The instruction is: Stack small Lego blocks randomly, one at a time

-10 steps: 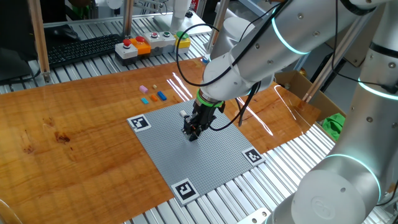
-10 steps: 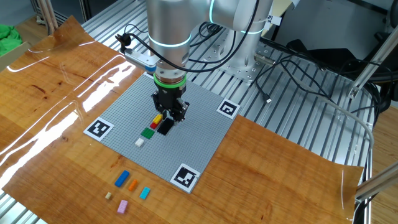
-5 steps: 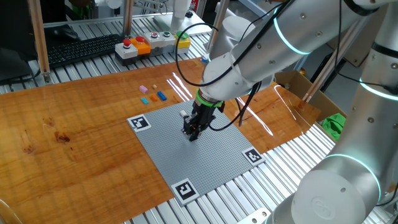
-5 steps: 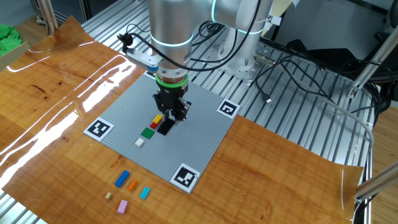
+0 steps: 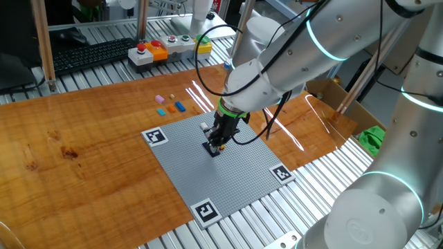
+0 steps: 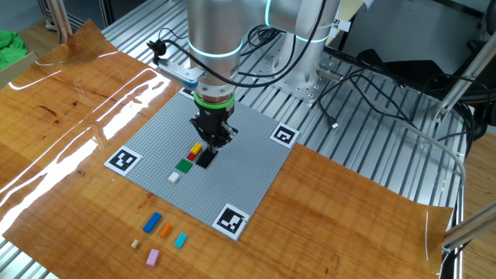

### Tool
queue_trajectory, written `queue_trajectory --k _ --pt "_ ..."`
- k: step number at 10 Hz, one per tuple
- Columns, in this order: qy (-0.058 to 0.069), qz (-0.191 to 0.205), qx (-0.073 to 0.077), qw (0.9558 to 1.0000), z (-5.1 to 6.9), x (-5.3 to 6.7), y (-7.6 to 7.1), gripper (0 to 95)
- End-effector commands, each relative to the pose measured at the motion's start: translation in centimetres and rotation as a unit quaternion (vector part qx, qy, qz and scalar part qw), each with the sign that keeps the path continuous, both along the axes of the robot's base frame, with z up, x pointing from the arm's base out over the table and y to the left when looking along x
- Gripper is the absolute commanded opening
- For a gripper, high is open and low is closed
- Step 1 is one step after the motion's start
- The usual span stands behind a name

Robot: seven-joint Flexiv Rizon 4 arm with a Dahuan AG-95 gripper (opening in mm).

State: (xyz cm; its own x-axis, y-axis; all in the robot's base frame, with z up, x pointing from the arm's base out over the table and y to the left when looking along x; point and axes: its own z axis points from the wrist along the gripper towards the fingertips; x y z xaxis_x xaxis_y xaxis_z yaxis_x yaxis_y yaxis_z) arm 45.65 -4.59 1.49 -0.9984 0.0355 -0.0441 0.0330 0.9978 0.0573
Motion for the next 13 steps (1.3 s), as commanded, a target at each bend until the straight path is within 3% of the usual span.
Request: queue_trajectory --k 1,7,10,13 --pt "0.0 -0.005 -0.002 1.0 0.2 0.1 0.1 0.0" --pt "0.0 -0.009 0.0 1.0 0.0 0.5 0.0 0.0" --pt "-0.011 -0.007 0.007 0.9999 -1.8 1.3 -0.3 0.0" --pt "-0.008 -0.011 0.005 0.9999 -0.9 1.6 0.1 0.0"
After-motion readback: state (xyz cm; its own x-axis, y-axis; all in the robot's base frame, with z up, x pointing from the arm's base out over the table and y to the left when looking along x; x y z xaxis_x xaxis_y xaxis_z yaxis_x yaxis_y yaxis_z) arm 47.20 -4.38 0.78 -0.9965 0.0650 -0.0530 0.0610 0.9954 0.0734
